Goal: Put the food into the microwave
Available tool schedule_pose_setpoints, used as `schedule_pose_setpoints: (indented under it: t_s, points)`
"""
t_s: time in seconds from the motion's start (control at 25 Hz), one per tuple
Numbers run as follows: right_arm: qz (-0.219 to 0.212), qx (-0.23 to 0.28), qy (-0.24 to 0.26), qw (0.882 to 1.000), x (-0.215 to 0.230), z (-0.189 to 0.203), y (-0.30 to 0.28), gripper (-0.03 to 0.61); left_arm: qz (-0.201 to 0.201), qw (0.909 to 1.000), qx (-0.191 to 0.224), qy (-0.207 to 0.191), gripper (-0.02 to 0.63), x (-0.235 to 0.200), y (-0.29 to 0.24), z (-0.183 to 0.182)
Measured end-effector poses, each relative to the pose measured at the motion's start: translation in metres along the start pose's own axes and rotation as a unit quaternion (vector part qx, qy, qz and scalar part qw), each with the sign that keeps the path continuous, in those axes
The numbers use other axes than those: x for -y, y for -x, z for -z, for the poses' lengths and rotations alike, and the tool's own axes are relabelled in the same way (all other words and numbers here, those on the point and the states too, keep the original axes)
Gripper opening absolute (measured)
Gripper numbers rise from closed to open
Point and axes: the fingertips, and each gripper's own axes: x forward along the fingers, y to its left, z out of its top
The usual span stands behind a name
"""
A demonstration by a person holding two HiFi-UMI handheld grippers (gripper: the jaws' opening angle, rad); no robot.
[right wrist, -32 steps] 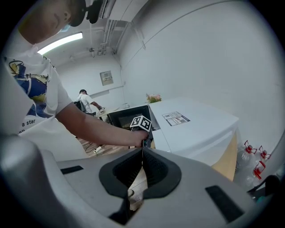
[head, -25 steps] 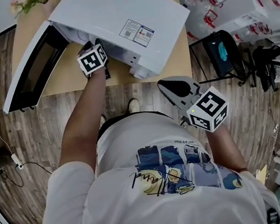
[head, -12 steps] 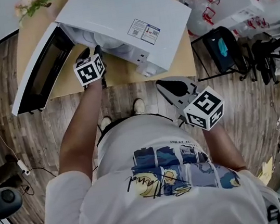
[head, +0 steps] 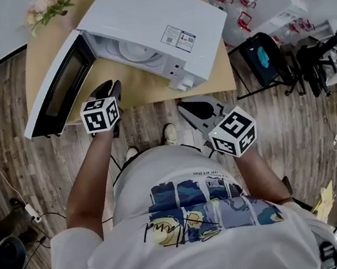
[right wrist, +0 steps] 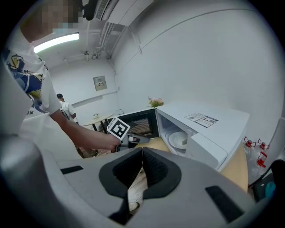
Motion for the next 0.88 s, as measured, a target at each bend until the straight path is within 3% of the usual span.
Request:
schedule_pose_setpoints:
  t_s: [0.16, 0.52, 0.72, 0.88]
  points:
    - [0.010, 0.002, -0.008, 1.000, -0.018, 0.004, -0.004, 0.008, 0.053, 0.9983, -0.007, -0.023, 0.012, 0.019, 0.039, 0.011]
    - [0.051, 0.018, -0.034, 0.998, -0.059, 0.015, -0.008, 0.008, 0.171, 0.9830, -0.036, -0.056, 0.008, 0.060, 0.112, 0.036]
    - [0.071, 0.019, -0.047, 0.996, -0.086, 0.028, -0.013, 0.008, 0.237, 0.9673, -0.041, -0.081, 0.008, 0.084, 0.144, 0.043]
    - [0.083, 0.017, -0.050, 0.995, -0.105, 0.035, -0.017, 0.008, 0.266, 0.9585, -0.036, -0.094, 0.008, 0.090, 0.164, 0.044]
